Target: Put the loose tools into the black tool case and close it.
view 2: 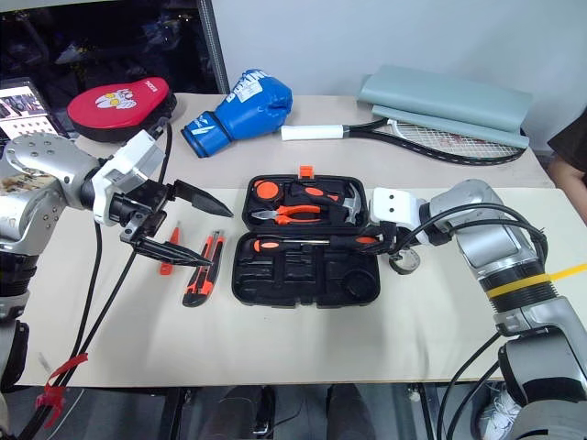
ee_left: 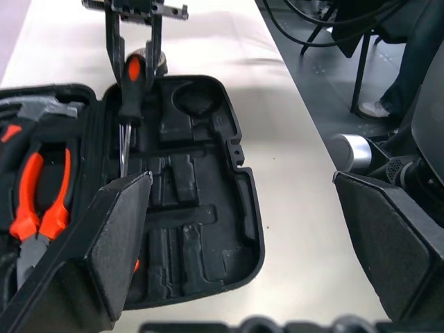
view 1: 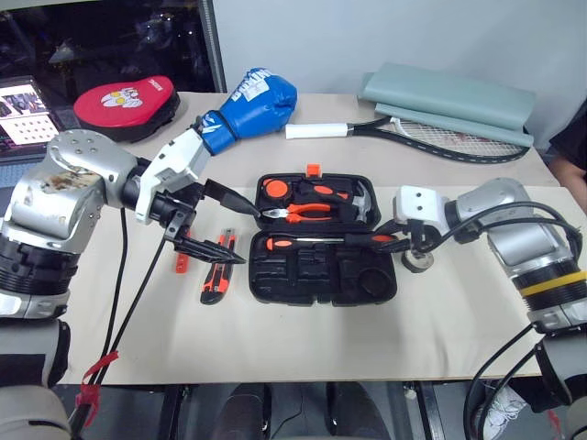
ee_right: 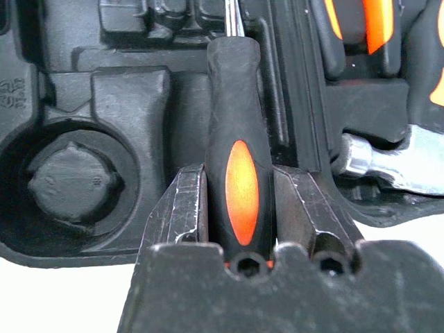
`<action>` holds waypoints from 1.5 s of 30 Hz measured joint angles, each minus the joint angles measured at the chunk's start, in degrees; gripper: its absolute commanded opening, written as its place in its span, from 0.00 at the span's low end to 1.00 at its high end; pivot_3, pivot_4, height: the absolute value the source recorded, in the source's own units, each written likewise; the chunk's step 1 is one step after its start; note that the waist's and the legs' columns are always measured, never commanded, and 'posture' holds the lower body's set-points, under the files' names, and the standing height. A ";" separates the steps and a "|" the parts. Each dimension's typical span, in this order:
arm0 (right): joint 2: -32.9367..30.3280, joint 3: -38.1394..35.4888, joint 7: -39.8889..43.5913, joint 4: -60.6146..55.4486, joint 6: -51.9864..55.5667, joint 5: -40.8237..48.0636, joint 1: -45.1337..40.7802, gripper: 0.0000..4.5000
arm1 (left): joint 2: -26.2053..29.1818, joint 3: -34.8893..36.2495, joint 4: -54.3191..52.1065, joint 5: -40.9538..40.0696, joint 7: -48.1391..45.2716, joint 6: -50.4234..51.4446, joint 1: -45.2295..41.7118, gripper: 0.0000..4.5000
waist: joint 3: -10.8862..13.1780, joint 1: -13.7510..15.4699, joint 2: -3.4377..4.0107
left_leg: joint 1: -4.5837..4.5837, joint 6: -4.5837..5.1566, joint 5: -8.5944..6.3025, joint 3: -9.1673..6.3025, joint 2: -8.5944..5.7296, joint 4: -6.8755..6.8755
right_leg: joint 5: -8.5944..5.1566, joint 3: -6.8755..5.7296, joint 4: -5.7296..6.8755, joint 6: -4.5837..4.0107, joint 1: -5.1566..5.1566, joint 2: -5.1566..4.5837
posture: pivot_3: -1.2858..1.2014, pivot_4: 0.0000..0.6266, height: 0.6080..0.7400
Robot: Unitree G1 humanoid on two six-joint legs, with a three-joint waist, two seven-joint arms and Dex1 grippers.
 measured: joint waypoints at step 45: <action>6.19 -4.33 -2.00 -9.11 13.13 2.78 1.63 0.39 | -2.98 0.47 -0.34 2.40 0.07 -0.22 -0.05 1.00 | 0.00 -0.01 0.00 | 0.05 -0.06 0.04 -0.04 -0.03 0.05 | 0.00 -0.03 0.05 -0.01 0.04 0.00 | 0.52 0.24 0.97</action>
